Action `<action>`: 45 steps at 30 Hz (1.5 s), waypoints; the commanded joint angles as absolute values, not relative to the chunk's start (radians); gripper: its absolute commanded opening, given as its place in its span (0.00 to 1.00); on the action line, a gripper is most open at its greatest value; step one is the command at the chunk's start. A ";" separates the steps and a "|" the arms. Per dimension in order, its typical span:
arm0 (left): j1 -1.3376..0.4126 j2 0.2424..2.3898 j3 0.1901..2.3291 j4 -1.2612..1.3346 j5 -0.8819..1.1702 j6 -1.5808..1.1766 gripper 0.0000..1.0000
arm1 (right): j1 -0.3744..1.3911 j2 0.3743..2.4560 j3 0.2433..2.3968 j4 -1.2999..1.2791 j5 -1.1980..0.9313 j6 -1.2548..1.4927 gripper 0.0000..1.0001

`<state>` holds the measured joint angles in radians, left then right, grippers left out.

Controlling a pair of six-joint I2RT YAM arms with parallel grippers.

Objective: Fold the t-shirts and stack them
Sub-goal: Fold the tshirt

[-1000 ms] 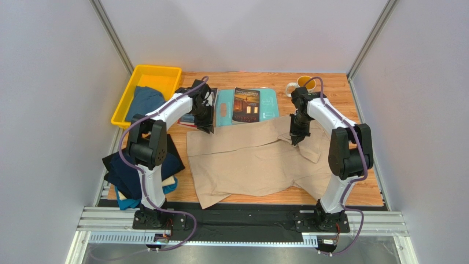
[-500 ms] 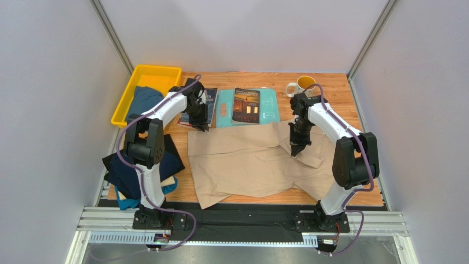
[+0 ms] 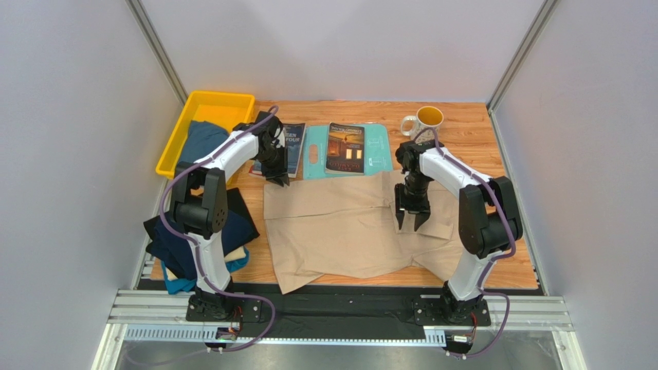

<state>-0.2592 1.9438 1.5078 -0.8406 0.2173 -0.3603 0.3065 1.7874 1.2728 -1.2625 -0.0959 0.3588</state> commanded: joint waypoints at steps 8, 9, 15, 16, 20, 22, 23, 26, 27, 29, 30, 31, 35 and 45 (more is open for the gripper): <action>-0.255 1.897 1.463 -0.815 0.202 -0.348 0.29 | 0.169 1.942 1.618 -1.151 0.176 0.301 0.52; -0.255 1.913 1.471 -0.816 0.206 -0.348 0.28 | 0.134 1.960 1.647 -1.138 0.170 0.301 0.48; -0.255 1.956 1.483 -0.827 0.209 -0.351 0.24 | 0.031 2.126 1.739 -1.083 0.187 0.272 0.41; -0.255 1.962 1.485 -0.830 0.206 -0.351 0.23 | 0.025 2.160 1.761 -1.074 0.189 0.267 0.40; -0.255 1.997 1.489 -0.841 0.195 -0.356 0.00 | 0.011 2.220 1.787 -1.058 0.198 0.261 0.18; -0.255 2.017 1.494 -0.851 0.198 -0.365 0.00 | 0.012 2.246 1.798 -1.058 0.204 0.261 0.07; -0.255 2.025 1.493 -0.851 0.198 -0.368 0.00 | 0.009 2.252 1.798 -1.058 0.206 0.261 0.04; -0.256 2.045 1.483 -0.862 0.195 -0.399 0.00 | 0.009 2.267 1.792 -1.057 0.215 0.267 0.02; -0.256 2.057 1.476 -0.862 0.196 -0.408 0.00 | 0.009 2.270 1.789 -1.055 0.218 0.268 0.02; -0.258 2.069 1.471 -0.870 0.186 -0.425 0.00 | 0.008 2.272 1.787 -1.054 0.221 0.270 0.02; -0.267 2.068 1.473 -0.867 0.158 -0.429 0.00 | 0.011 2.270 1.787 -1.055 0.219 0.273 0.02; -0.268 2.068 1.474 -0.868 0.150 -0.436 0.00 | 0.009 2.267 1.787 -1.055 0.219 0.270 0.02; -0.268 2.079 1.557 -0.928 0.114 -0.445 0.00 | 0.011 2.234 1.766 -1.066 0.209 0.272 0.00; -0.268 2.149 1.697 -1.017 0.101 -0.451 0.00 | 0.009 2.057 1.596 -1.000 0.153 0.291 0.00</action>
